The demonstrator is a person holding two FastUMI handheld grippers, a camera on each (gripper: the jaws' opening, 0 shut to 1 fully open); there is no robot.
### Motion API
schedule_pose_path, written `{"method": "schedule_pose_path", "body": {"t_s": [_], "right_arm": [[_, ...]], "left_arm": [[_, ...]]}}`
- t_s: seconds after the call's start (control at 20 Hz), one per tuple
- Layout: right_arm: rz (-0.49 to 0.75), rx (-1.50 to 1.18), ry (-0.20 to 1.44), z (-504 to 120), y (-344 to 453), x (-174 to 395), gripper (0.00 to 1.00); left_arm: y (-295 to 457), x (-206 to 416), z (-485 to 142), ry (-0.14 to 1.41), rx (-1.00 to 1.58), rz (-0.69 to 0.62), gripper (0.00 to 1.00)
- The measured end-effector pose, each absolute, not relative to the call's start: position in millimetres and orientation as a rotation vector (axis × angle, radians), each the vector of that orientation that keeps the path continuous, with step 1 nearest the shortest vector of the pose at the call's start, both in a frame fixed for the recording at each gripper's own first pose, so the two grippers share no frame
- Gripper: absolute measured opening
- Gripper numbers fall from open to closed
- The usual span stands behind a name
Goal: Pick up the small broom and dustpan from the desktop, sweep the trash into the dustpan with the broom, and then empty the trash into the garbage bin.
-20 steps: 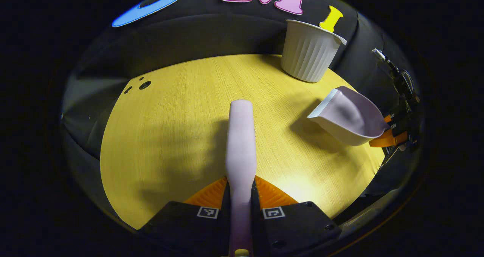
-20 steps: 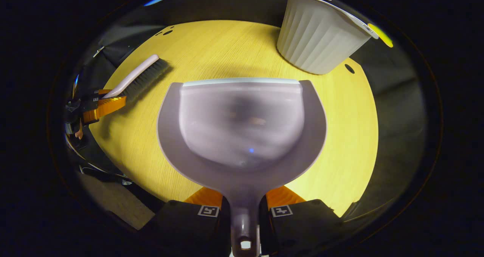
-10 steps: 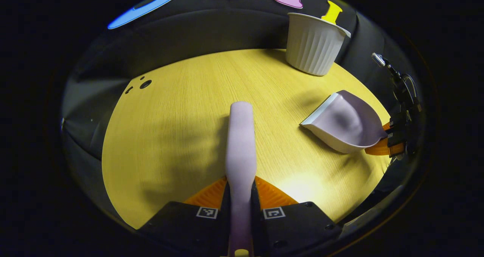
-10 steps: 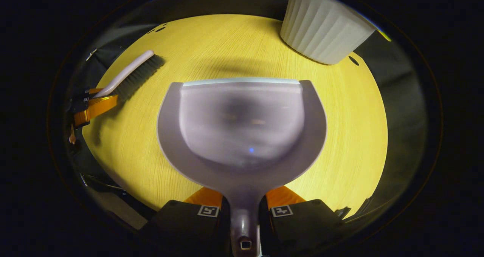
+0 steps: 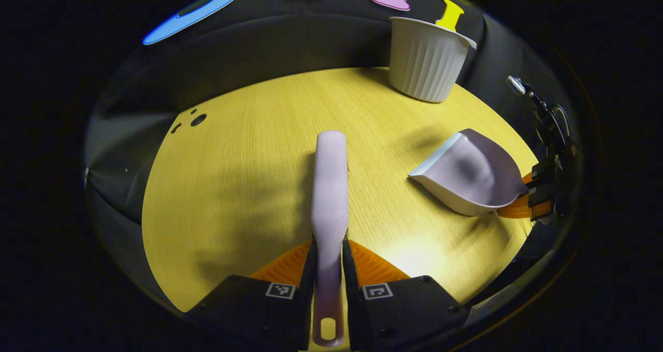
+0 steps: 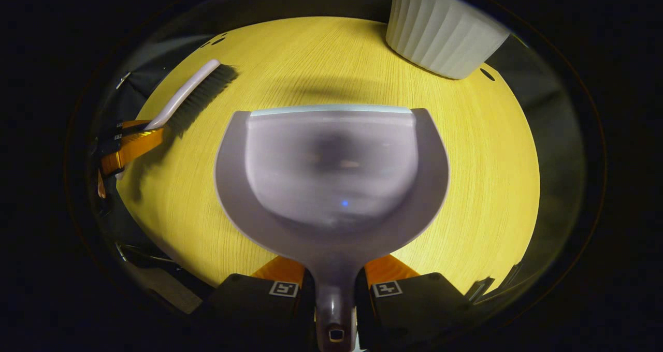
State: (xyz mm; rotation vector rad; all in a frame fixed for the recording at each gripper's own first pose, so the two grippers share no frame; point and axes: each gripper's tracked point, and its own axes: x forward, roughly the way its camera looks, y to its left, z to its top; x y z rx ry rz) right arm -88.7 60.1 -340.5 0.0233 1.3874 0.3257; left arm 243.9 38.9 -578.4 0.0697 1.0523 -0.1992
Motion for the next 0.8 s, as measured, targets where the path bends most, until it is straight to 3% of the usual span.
{"method": "schedule_pose_path", "body": {"t_s": [0.3, 0.4, 0.6, 0.65, 0.8], "right_arm": [[0.333, 0.07, 1.423, -332.8, 61.6, -98.7, 0.41], [0.336, 0.091, 1.426, -322.1, 59.3, -103.1, 0.41], [0.359, 0.111, 1.371, -285.0, 48.4, -104.6, 0.4], [0.364, 0.113, 1.349, -274.7, 46.0, -103.7, 0.31], [0.361, 0.113, 1.261, -247.9, 41.1, -94.5, 0.27]], "left_arm": [[42.9, 236.4, -570.4, 1.045, 0.083, -0.188, 0.36], [46.2, 233.2, -562.2, 1.032, 0.092, -0.178, 0.33], [50.1, 228.7, -533.8, 0.984, 0.091, -0.171, 0.35], [50.7, 230.0, -528.1, 0.969, 0.08, -0.167, 0.35], [49.0, 235.5, -502.4, 0.915, 0.047, -0.154, 0.35]]}}
